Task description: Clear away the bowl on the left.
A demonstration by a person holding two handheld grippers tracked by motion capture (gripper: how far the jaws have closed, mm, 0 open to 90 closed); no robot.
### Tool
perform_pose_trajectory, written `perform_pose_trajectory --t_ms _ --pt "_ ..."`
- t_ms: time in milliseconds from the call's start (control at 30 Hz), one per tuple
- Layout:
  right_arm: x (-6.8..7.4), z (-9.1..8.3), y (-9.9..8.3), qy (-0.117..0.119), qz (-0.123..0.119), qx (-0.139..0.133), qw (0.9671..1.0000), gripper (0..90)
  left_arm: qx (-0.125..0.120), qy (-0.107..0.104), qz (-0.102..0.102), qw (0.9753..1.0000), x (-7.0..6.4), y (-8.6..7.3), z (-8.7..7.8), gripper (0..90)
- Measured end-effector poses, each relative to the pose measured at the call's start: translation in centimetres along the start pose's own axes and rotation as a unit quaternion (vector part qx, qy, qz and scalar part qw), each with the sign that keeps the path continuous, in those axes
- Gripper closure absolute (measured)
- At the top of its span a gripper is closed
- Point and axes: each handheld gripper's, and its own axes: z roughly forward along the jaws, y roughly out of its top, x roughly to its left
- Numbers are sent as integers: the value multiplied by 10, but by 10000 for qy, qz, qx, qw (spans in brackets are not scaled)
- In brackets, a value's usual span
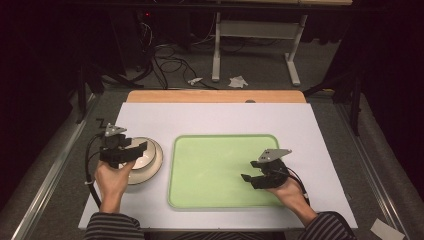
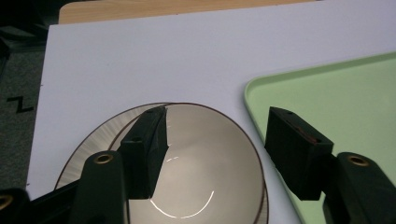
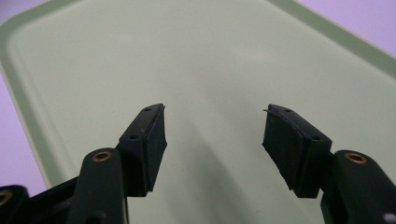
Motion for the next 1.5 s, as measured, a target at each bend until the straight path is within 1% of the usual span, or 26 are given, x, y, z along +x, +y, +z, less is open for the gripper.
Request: perform_pose_trajectory --t_ms 33,67,100,200,267,333,367,467,533,600,667,733,800,833,933,1100,1300,1400,1433,1500 --pt "0 1 0 18 -47 27 10000 406 16 93 47 9999 4 -1 1 391" --pt "0 1 1 9 -57 73 10000 406 38 145 29 9999 8 0 1 392" --pt "0 1 1 19 -49 86 9999 406 12 176 -20 9998 10 1 1 391" --pt "2 0 0 16 -56 56 10000 406 -57 350 11 9994 16 2 0 398" --pt "1 1 0 36 -68 55 10000 405 -122 550 148 9983 20 1 0 398" --pt "1 1 1 49 -92 50 9999 403 -100 799 237 9965 27 -2 -1 396" --pt "2 0 1 56 -104 38 9999 403 -91 860 229 9960 30 -3 0 396" --pt "3 -1 0 83 -136 41 9999 403 -10 991 26 9951 41 -1 3 395" --pt "1 1 1 118 -105 60 9999 403 -4 1001 -67 9950 44 -1 6 395" --pt "0 3 1 100 -77 107 9999 403 120 1064 -63 9942 47 -3 10 397" --pt "1 3 1 97 -98 86 9999 404 229 1122 -86 9934 50 -6 13 397" --pt "2 3 1 105 -119 111 9998 404 290 1167 -119 9927 52 -6 14 421" --pt "4 4 2 103 -173 145 9997 404 269 1156 -283 9925 56 -4 15 436" --pt "5 4 1 114 -202 136 9996 404 284 1153 -324 9924 57 -4 16 435" --pt "6 4 1 158 -222 175 9995 404 435 1278 -321 9903 60 -8 21 435" --pt "5 4 1 135 -235 159 9995 405 585 1333 -491 9881 64 -11 27 452" --pt "6 4 1 129 -259 152 9995 405 687 1374 -480 9870 66 -14 30 492" --pt "7 4 1 130 -237 181 9995 405 785 1414 -465 9857 69 -16 33 506" --pt "6 4 1 135 -250 173 9994 405 804 1439 -492 9851 69 -16 34 511" --pt "5 3 1 133 -259 190 9994 405 844 1440 -476 9848 69 -17 35 518"
